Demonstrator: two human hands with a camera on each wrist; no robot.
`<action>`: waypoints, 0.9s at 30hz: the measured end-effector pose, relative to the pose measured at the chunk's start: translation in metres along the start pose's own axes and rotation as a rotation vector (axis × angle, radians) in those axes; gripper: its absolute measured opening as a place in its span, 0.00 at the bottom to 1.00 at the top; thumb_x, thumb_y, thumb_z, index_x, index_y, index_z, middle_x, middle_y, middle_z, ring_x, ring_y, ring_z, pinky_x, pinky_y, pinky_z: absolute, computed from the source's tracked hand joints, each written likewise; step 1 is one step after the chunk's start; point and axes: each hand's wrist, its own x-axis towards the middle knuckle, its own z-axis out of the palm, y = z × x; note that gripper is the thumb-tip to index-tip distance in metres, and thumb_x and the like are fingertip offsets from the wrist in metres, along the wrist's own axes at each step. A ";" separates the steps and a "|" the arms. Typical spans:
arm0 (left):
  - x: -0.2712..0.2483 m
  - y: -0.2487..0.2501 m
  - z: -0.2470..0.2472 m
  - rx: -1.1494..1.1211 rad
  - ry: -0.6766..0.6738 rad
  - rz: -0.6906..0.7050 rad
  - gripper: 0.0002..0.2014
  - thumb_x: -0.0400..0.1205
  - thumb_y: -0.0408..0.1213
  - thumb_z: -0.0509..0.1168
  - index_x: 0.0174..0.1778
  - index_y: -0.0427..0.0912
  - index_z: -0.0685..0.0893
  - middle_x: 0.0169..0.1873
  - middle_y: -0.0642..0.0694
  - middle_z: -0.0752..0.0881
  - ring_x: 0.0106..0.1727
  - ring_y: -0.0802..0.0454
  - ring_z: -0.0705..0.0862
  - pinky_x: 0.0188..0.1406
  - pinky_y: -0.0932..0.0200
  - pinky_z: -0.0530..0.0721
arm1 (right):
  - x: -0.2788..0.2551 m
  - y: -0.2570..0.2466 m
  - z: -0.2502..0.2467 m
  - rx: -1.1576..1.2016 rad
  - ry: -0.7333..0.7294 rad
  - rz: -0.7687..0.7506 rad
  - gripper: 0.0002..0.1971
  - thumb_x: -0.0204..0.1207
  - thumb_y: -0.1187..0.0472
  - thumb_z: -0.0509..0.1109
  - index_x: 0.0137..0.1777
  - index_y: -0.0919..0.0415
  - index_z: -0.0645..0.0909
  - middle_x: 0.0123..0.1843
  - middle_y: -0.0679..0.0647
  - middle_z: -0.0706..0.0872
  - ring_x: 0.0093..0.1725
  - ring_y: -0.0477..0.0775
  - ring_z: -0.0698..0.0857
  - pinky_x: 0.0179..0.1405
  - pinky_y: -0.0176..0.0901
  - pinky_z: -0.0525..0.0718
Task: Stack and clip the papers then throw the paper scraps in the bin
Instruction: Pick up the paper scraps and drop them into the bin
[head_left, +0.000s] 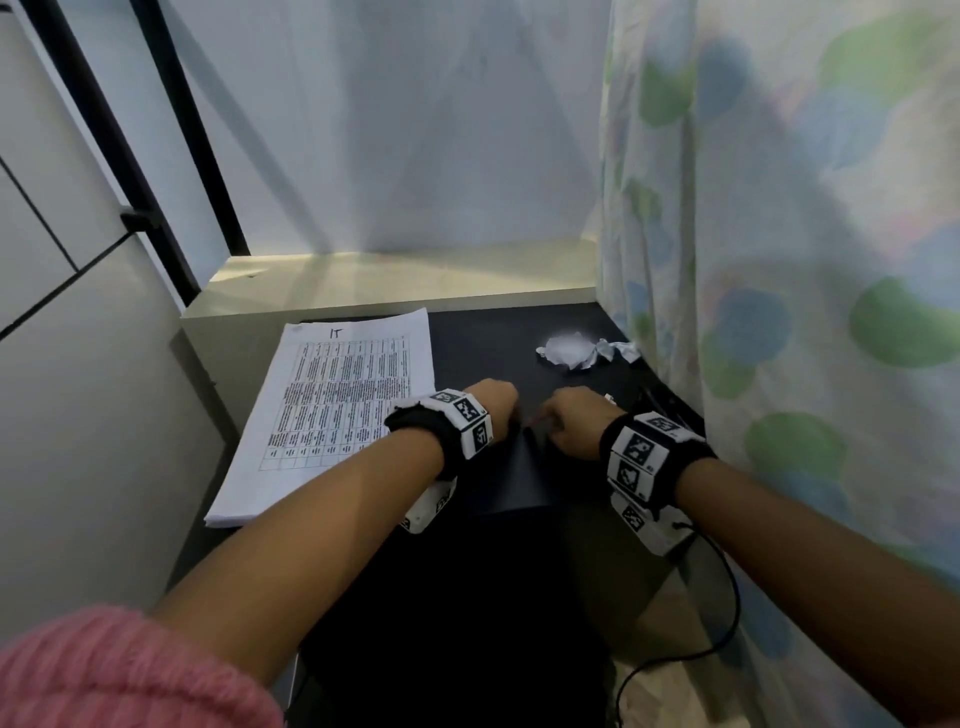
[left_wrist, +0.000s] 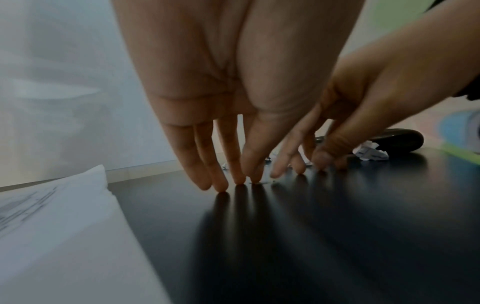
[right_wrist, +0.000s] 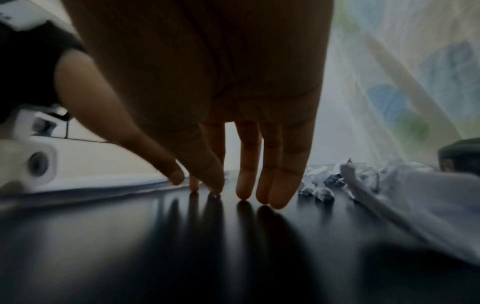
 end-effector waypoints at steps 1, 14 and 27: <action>0.001 0.000 0.001 -0.008 0.016 0.004 0.16 0.79 0.34 0.63 0.61 0.36 0.85 0.61 0.36 0.86 0.62 0.37 0.84 0.63 0.49 0.83 | 0.001 0.003 -0.005 0.031 0.035 0.018 0.20 0.75 0.68 0.62 0.64 0.54 0.84 0.63 0.56 0.86 0.63 0.56 0.83 0.63 0.39 0.77; 0.002 0.015 -0.002 0.012 0.100 -0.036 0.15 0.80 0.35 0.65 0.58 0.29 0.82 0.58 0.32 0.85 0.57 0.35 0.86 0.52 0.51 0.84 | 0.069 0.045 -0.033 0.019 0.099 0.401 0.15 0.70 0.62 0.72 0.57 0.62 0.86 0.58 0.61 0.89 0.58 0.63 0.87 0.64 0.51 0.83; 0.006 0.015 0.002 0.073 -0.020 0.054 0.15 0.85 0.31 0.56 0.65 0.27 0.78 0.66 0.33 0.80 0.66 0.37 0.81 0.61 0.52 0.79 | 0.081 0.012 -0.042 -0.216 -0.123 0.480 0.26 0.84 0.61 0.58 0.79 0.70 0.60 0.80 0.66 0.66 0.80 0.64 0.65 0.79 0.55 0.64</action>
